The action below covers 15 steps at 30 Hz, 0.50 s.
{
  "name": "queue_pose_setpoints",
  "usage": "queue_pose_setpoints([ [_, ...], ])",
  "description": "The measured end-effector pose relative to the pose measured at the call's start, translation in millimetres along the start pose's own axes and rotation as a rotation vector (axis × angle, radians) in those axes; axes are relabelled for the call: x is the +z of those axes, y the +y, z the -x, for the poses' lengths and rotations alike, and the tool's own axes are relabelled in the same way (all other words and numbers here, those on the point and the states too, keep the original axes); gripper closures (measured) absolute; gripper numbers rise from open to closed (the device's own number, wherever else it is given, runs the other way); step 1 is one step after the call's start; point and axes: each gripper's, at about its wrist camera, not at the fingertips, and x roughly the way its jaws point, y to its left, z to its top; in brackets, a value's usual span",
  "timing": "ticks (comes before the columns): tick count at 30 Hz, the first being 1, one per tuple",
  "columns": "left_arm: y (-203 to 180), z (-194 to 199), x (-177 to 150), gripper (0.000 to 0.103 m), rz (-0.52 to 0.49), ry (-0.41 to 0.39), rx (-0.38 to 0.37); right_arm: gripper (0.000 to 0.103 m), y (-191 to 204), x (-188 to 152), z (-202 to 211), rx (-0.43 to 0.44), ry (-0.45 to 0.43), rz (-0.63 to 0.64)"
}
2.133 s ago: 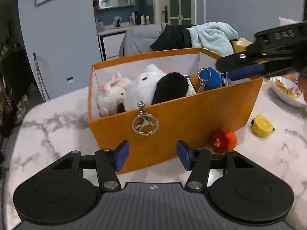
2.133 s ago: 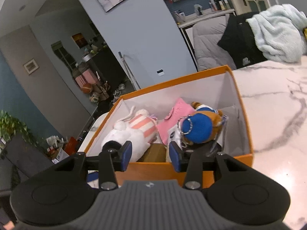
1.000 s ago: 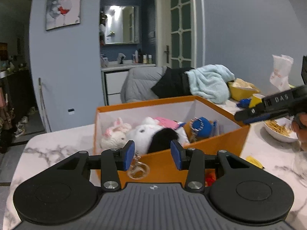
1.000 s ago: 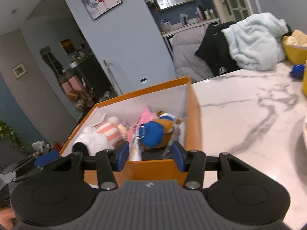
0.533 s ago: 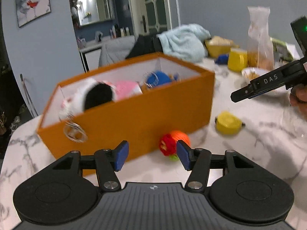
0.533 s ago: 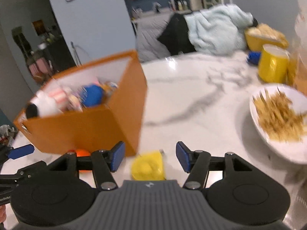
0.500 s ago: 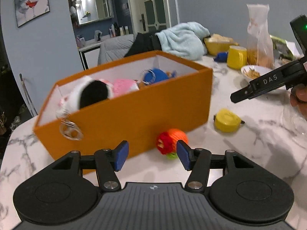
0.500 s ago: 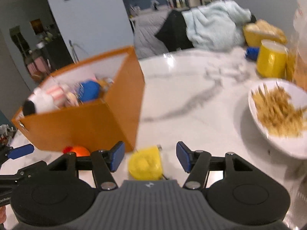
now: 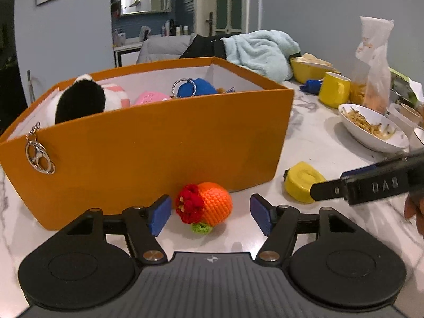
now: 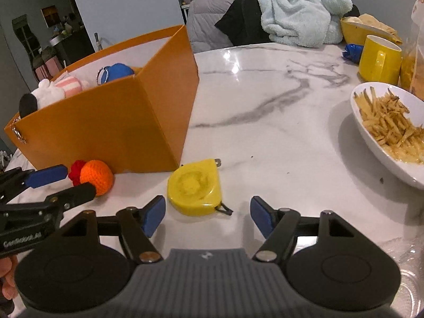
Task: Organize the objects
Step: 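Grasp the crocheted fruit with left tool while right tool grasps the yellow tape measure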
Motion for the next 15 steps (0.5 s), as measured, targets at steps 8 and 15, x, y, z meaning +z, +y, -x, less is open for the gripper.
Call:
queue_pose_setpoints([
  [8, 1.3, -14.7, 1.0, 0.035, 0.026, 0.016, 0.017, 0.032, 15.3, -4.4, -10.3, -0.044, -0.021, 0.084],
  [15, 2.8, -20.4, -0.7, 0.041, 0.042, 0.019, 0.022, 0.032, 24.3, -4.8, -18.6, -0.062, -0.028, 0.131],
])
